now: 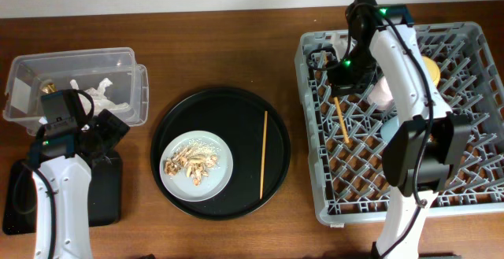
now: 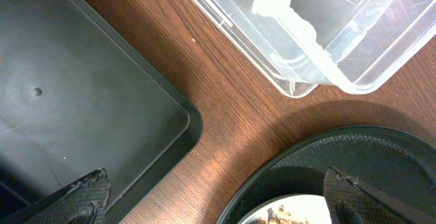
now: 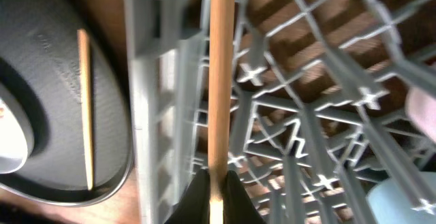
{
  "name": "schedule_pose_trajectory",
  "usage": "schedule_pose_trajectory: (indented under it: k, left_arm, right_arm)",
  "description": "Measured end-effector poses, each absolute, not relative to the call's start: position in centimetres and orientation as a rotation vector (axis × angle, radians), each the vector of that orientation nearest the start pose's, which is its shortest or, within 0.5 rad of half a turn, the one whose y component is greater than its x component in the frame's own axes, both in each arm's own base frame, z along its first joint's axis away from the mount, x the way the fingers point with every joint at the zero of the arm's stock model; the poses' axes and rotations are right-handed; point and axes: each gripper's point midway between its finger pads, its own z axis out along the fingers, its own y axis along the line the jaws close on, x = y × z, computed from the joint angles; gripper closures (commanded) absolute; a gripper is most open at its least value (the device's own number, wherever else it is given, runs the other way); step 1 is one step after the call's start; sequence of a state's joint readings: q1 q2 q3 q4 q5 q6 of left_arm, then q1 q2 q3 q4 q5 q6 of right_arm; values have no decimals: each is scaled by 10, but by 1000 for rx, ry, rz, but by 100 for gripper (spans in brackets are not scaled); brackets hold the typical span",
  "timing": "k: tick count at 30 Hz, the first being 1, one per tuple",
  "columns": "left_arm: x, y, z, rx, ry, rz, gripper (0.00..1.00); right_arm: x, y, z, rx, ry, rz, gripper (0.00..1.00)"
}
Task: Sort waste into correct bins and load items into the dishwasher rack
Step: 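Grasp one chopstick and place it in the dish rack, then return the right gripper to the tray and grasp the second chopstick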
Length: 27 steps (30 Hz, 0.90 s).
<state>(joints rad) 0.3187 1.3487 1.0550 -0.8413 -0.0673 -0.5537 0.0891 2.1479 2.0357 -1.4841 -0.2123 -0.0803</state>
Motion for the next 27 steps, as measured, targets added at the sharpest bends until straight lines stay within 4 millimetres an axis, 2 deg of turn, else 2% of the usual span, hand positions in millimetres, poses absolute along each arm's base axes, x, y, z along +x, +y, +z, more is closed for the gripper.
schedule_pose_trajectory:
  k: [1,2,3,11,13,15,18,20,24,27]
  left_arm:
    - [298,110,135,-1160,2440,20,1]
    - [298,110,135,-1160,2440,20,1]
    - [298,110,135,-1159,2440,20,1]
    - [298,110,135,-1160,2440,20,1]
    - [298,110,135,-1160,2440,20,1]
    - [298,110,135,-1159,2440,20,1]
    - [298,110,135,-1159,2440,20,1]
    - [298,110,135,-1159,2440,20,1]
    - [298,110,135,-1159,2439,20,1]
    - [298,110,135,-1159,2439,20,1]
  right_arm:
    - [402,77,125,-277,3139,353,68]
    - [401,80,125,-292,3139,364,46]
    - [400,84,126,-303,3138,375,0]
    - [393,114,127,-316,3149,418,1]
    - [389,129,128,-340,3147,468,0]
    - [384,149,130,-377,3140,521,6]
    - [372,195,129,-443,3126,545,7]
    - [365,220,123,-453,3126,478,14]
    - [345,252,102,-385,3137,241,34]
    - [331,271,79,-338,3115,125,44]
